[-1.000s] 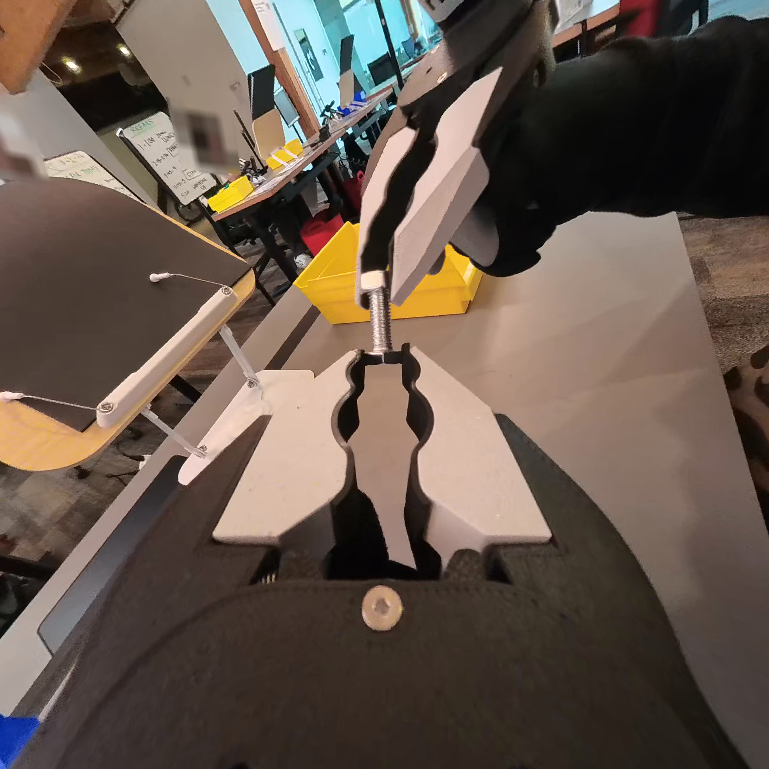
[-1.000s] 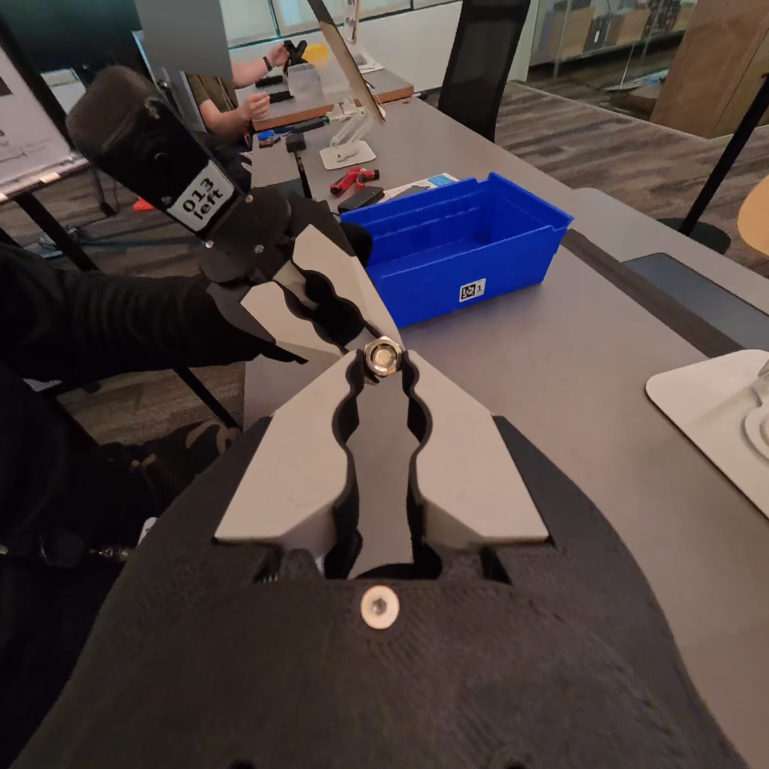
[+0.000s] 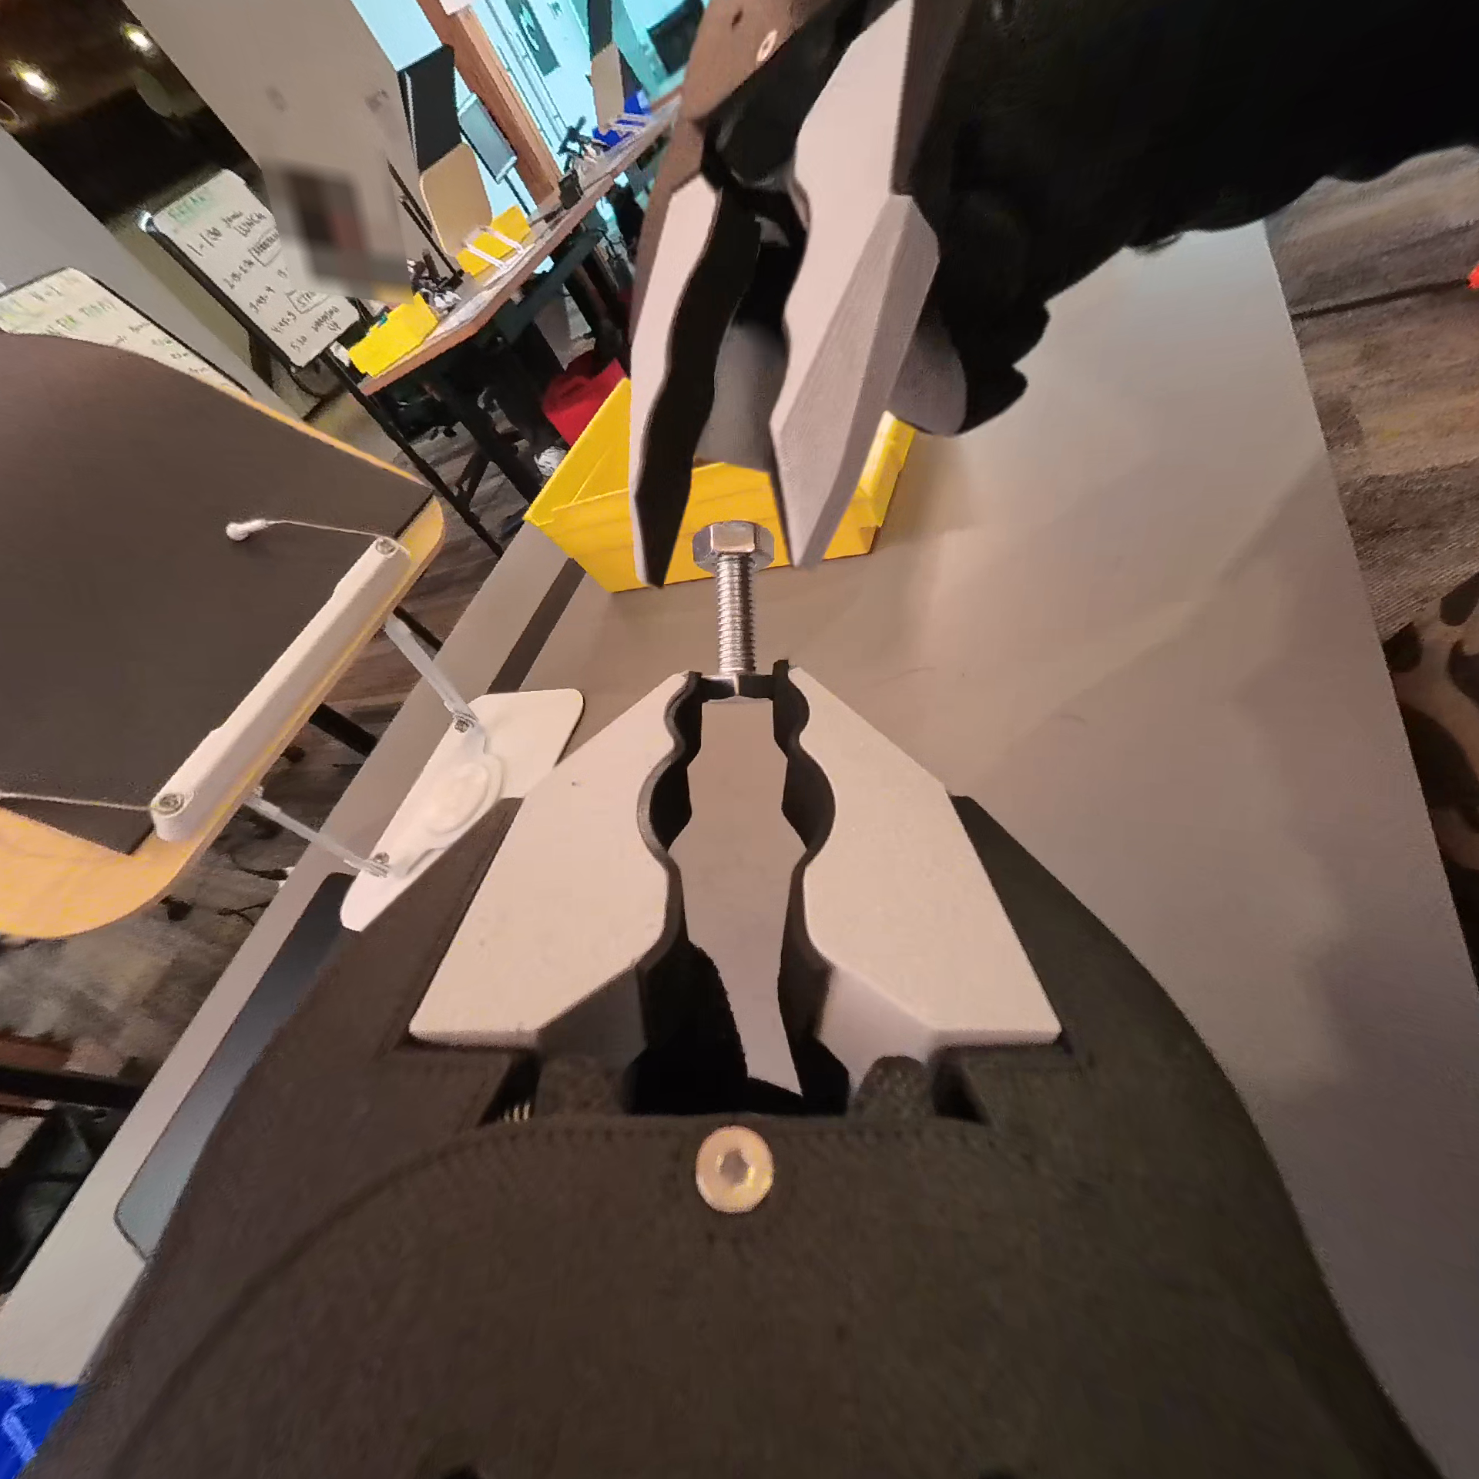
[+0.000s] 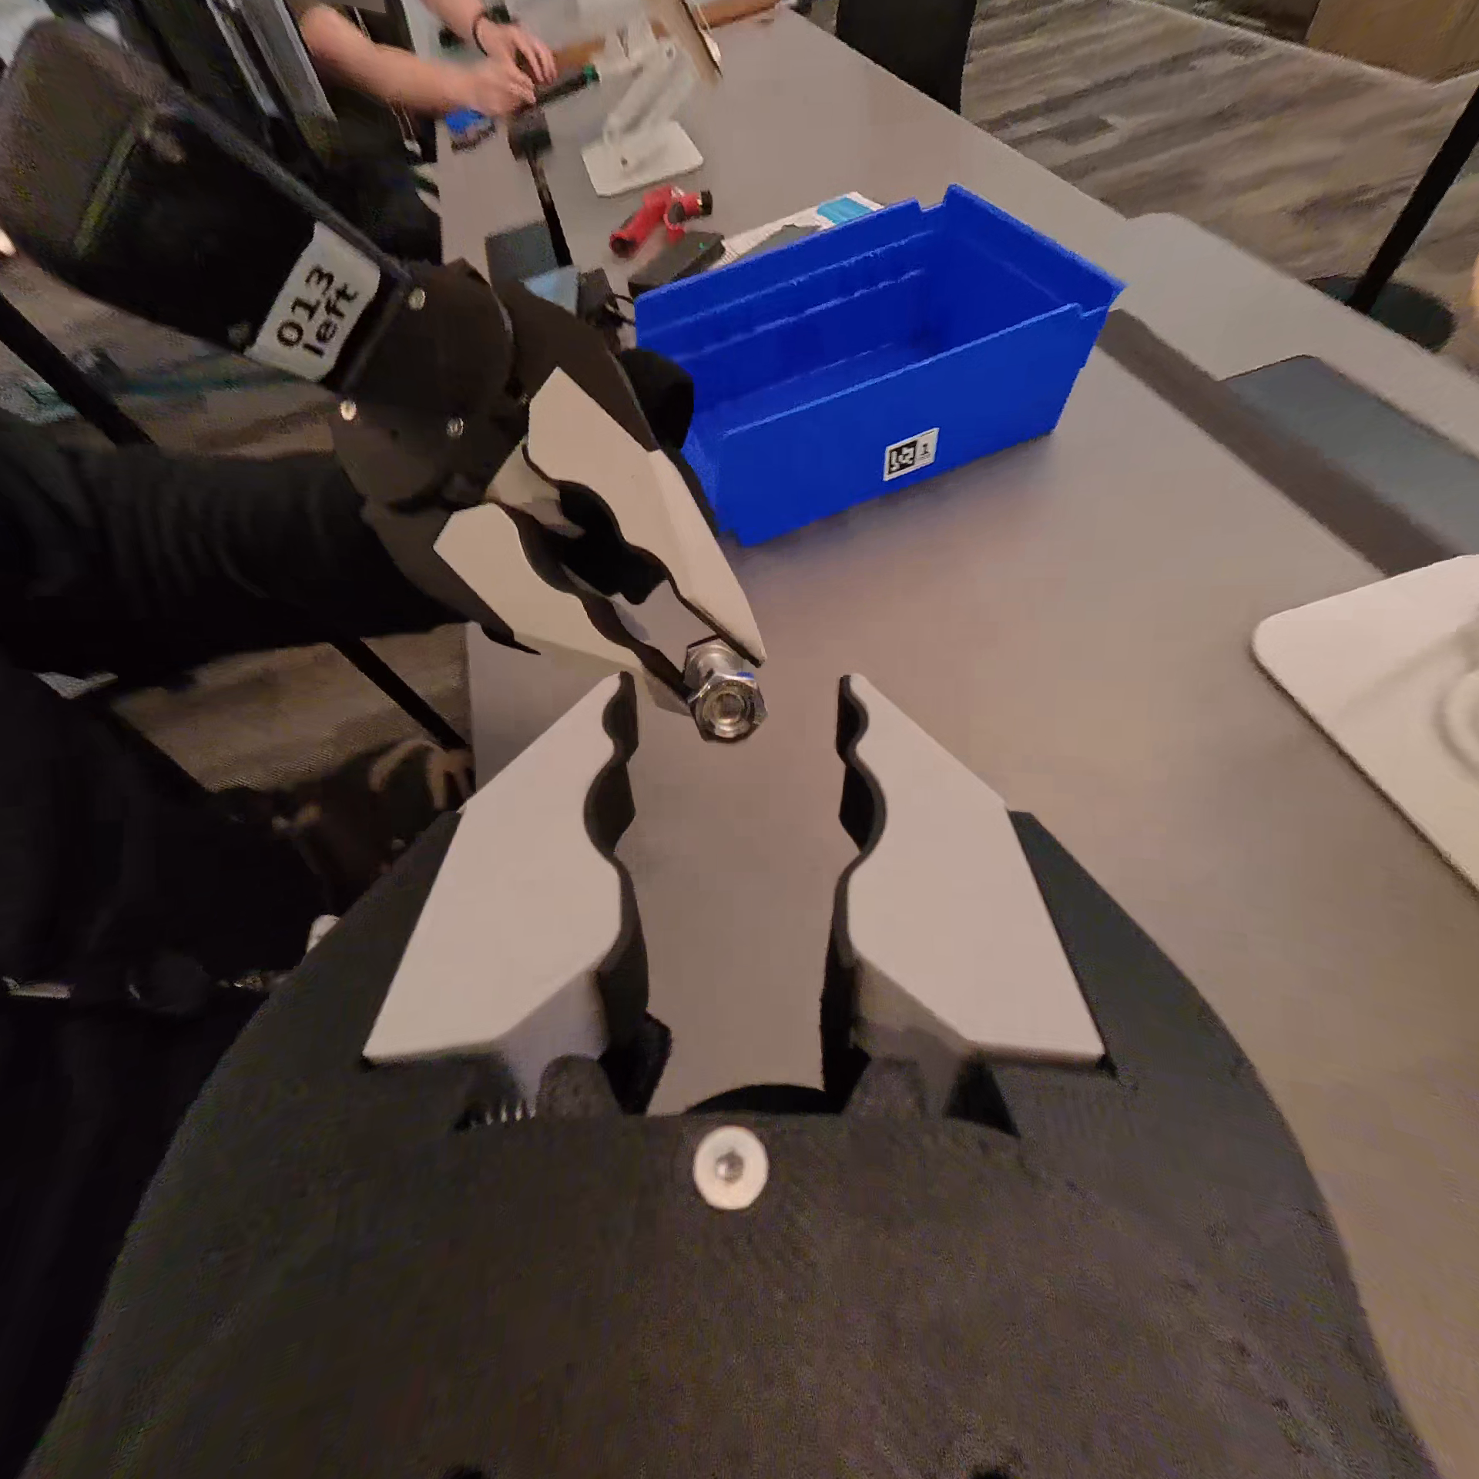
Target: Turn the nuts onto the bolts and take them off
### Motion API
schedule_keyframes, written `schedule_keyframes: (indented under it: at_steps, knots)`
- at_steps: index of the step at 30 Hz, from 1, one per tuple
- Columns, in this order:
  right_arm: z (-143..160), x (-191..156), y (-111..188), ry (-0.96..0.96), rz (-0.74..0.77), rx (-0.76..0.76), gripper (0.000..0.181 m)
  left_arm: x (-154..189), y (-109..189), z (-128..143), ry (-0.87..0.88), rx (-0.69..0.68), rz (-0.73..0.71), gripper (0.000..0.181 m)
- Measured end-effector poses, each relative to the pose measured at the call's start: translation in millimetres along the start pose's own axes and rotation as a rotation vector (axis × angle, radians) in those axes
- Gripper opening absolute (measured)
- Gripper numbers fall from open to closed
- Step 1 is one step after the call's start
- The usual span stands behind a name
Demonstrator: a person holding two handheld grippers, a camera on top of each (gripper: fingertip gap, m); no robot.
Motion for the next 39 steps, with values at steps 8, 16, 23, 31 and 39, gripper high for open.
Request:
schedule_keyframes:
  at_steps: [8,16,23,31,39]
  knots:
    - [1,-9,-3,0.139,-0.031,-0.026,0.017,4,0,-5,-0.012,-0.001,0.018,0.016]
    - [18,-8,-3,1.059,0.207,-0.371,0.017,17,-3,0,0.138,0.013,0.165,0.015]
    - [10,-6,-6,1.215,0.331,-0.413,0.062,7,-2,4,0.184,0.05,0.111,0.015]
    - [-1,-3,9,0.037,-0.005,0.002,0.043,0,-1,-2,0.009,0.013,-0.017,0.016]
    - [6,-5,5,0.025,-0.059,0.006,0.016,3,-3,-4,-0.035,-0.015,-0.019,0.016]
Point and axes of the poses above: each gripper's, where its closed fingertips meet, y back along the fingers, z out of its underside, x = y × z across the jaws, the point moved 1 cm from there along y, back along the fingers, and after that the axes turned 4 degrees about -y, right-handed, at the moved point
